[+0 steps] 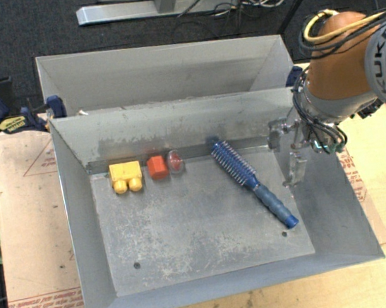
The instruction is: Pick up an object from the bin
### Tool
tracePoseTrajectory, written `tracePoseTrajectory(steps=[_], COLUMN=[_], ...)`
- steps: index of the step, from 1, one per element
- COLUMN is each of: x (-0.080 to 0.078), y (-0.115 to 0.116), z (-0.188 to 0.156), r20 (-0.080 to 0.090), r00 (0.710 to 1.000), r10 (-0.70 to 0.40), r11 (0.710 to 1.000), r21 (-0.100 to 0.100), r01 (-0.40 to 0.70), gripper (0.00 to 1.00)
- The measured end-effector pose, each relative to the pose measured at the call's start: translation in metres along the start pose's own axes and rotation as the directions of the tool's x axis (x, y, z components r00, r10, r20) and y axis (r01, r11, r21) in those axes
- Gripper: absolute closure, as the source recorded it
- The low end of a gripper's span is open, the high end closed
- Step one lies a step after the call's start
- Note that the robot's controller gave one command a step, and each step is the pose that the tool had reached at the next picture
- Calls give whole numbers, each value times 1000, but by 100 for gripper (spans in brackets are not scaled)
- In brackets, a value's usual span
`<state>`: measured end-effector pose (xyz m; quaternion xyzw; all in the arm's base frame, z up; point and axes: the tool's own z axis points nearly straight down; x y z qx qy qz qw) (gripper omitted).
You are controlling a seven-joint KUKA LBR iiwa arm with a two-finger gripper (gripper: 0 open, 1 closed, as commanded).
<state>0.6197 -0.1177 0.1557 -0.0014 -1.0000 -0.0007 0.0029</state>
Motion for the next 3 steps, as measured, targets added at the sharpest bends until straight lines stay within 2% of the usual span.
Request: tracePoseTrajectory(steps=[1, 2, 3], x=[47, 44, 37], y=[22, 21, 19], z=[86, 82, -59], r20=[-3, 6, 17], r00=[993, 993, 990], r10=[118, 117, 138], r11=[993, 993, 990], r21=[-2, 0, 0], r01=[-118, -117, -138], gripper=[0, 100, 100])
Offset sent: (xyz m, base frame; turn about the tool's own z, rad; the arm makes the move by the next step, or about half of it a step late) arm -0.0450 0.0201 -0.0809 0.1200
